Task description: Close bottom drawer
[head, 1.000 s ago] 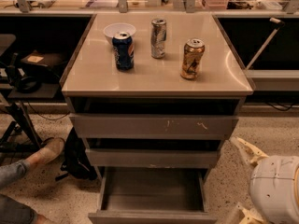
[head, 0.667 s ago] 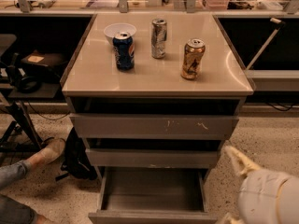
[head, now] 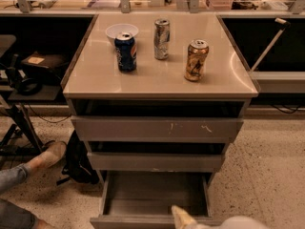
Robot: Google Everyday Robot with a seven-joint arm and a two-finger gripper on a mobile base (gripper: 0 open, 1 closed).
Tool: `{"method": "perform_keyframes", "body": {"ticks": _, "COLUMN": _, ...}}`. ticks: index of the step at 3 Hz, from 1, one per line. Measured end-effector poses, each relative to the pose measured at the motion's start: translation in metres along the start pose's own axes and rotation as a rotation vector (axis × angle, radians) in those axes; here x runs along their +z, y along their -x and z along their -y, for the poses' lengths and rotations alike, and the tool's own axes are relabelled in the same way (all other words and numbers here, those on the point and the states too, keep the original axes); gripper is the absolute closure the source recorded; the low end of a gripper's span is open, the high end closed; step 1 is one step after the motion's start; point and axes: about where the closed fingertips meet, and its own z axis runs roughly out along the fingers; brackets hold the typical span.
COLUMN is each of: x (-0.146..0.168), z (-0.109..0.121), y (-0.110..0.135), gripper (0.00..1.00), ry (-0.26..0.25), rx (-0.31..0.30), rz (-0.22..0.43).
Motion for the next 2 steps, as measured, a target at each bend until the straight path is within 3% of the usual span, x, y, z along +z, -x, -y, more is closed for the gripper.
{"method": "perform_keyframes", "body": {"ticks": 1, "x": 0.075, "z": -0.059, "y": -0.052, "gripper": 0.00, "ry": 0.183, "rx": -0.024, "rz": -0.075}}
{"method": "perform_keyframes", "body": {"ticks": 2, "x": 0.120, "z": -0.066, "y": -0.095, "gripper": 0.00, "ry": 0.236, "rx": 0.117, "rz": -0.102}}
